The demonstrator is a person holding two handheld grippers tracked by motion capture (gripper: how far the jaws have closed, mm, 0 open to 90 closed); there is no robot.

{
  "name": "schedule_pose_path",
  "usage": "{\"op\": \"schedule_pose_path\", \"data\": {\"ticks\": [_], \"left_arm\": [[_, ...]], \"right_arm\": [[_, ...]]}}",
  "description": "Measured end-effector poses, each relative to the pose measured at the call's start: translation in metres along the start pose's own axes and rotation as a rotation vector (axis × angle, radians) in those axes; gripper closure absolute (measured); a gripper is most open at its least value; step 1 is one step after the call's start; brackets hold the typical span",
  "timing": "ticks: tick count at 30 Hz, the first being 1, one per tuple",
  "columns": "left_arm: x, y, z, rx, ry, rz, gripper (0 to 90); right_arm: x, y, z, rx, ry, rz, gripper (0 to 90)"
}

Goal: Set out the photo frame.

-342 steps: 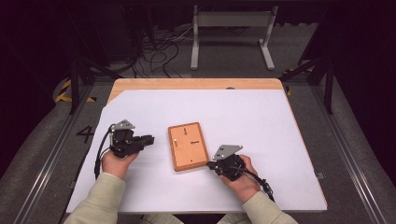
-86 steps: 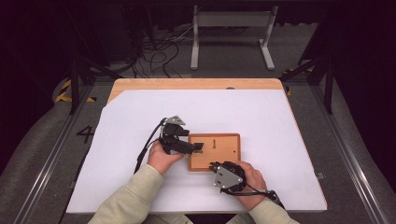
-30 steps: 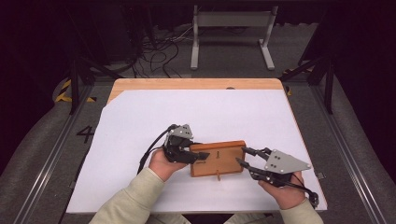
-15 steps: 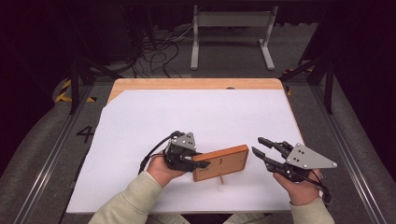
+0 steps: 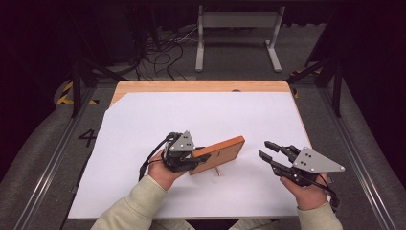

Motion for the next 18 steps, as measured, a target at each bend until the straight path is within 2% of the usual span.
{"op": "schedule_pose_path", "data": {"ticks": [1,2,3,4,7,9,10,11,12,15,18], "left_arm": [[0.003,0.001,0.0,-0.002,-0.056,-0.012,70.6],[0.005,0.001,0.0,0.004,-0.069,-0.009,70.5],[0.007,0.002,0.0,0.007,-0.073,0.0,70.5],[0.009,0.003,0.0,0.01,-0.072,0.026,70.5],[0.007,0.005,-0.001,0.041,-0.077,0.034,70.3],[0.003,0.008,-0.003,0.082,-0.071,0.03,70.1],[0.003,0.008,-0.003,0.082,-0.071,0.03,69.9],[-0.001,0.011,-0.005,0.117,-0.046,0.033,69.9],[-0.004,0.012,-0.006,0.12,-0.026,0.039,69.4],[-0.012,0.011,-0.008,0.149,-0.027,-0.012,68.6],[-0.021,0.013,-0.011,0.174,0.016,-0.012,63.3]], "right_arm": [[0.001,0.001,0.0,0.005,-0.002,-0.004,63.7],[0.001,0.001,-0.001,0.005,-0.005,-0.003,63.7],[0.001,0.001,-0.001,0.005,-0.005,-0.003,63.7],[0.001,0.002,-0.001,0.007,-0.006,-0.005,63.7],[0.002,0.004,-0.003,0.014,-0.009,-0.011,63.3],[0.002,0.005,-0.004,0.014,-0.012,-0.011,63.0],[0.002,0.005,-0.004,0.014,-0.012,-0.011,63.0],[0.002,0.005,-0.004,0.015,-0.012,-0.011,62.8],[0.002,0.005,-0.004,0.014,-0.012,-0.012,62.5],[0.002,0.005,-0.004,0.012,-0.009,-0.015,61.7],[0.002,0.006,-0.004,0.016,-0.008,-0.024,61.2]]}}
Point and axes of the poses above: each handheld gripper's, and its own axes: z roughly backward along the jaws, y roughly out of its underside, x roughly to its left, the point moved 7 cm from there along -z, roughly forward along the jaws, and after that the axes turned 11 degrees about -x, right-handed, at the moved point
